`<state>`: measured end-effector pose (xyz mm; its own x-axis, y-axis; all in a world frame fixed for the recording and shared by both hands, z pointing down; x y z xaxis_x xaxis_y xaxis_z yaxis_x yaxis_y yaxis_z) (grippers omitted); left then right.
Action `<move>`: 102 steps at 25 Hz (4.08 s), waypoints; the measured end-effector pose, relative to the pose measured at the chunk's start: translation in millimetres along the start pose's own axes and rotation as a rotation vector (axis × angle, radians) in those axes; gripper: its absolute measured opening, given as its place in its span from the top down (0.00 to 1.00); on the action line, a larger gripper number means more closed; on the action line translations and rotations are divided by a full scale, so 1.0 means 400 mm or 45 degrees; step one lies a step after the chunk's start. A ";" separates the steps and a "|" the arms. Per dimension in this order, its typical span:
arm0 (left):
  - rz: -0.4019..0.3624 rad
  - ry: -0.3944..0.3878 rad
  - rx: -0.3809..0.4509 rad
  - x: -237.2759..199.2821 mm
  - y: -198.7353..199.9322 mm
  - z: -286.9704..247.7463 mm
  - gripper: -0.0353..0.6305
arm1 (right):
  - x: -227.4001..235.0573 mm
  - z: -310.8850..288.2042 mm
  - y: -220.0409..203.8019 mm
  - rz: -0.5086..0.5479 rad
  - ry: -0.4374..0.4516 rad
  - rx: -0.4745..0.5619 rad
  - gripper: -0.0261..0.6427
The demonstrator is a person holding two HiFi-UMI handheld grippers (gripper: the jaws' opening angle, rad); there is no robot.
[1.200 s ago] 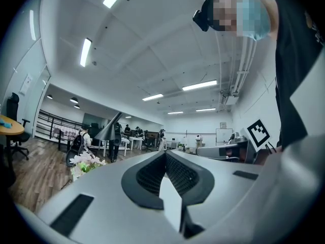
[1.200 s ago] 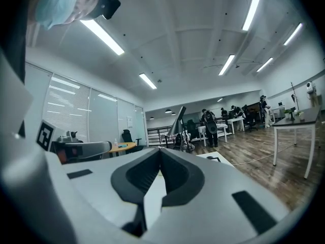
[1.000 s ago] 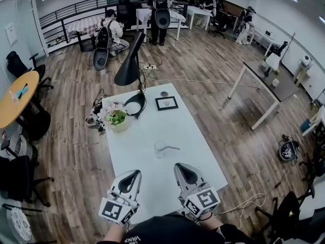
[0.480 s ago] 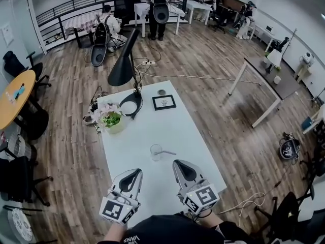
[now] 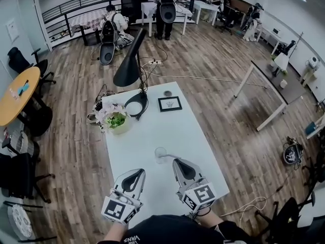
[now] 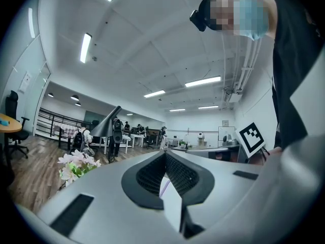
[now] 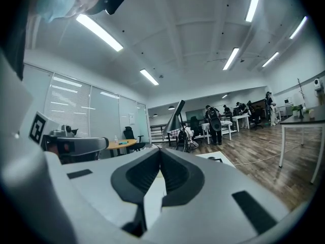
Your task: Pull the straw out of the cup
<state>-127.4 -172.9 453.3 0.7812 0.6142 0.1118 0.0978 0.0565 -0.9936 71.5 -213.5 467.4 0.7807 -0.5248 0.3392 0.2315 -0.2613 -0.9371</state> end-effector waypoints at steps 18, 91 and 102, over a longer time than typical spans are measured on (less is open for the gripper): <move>0.021 -0.005 -0.020 0.000 -0.018 -0.010 0.93 | 0.052 -0.049 -0.140 -0.005 -0.060 -0.157 0.94; 0.051 0.052 -0.070 -0.005 -0.036 0.018 0.93 | 0.136 -0.184 -0.228 0.010 -0.090 -0.301 0.90; 0.044 0.050 -0.050 0.000 -0.030 0.023 0.93 | 0.110 -0.148 -0.146 0.043 -0.068 -0.210 0.90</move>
<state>-134.3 -166.6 464.9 0.8079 0.5841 0.0786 0.0939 0.0041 -0.9956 57.8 -269.3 542.0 0.8174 -0.4928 0.2984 0.1093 -0.3759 -0.9202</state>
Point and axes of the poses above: the fingertips, and each gripper's own axes: z backward along the fingers, x to its right, y out of its top, the point moved 7 cm from there along z, backward along the fingers, and after that the axes turned 13 degrees about -z, right-handed, at the moved point
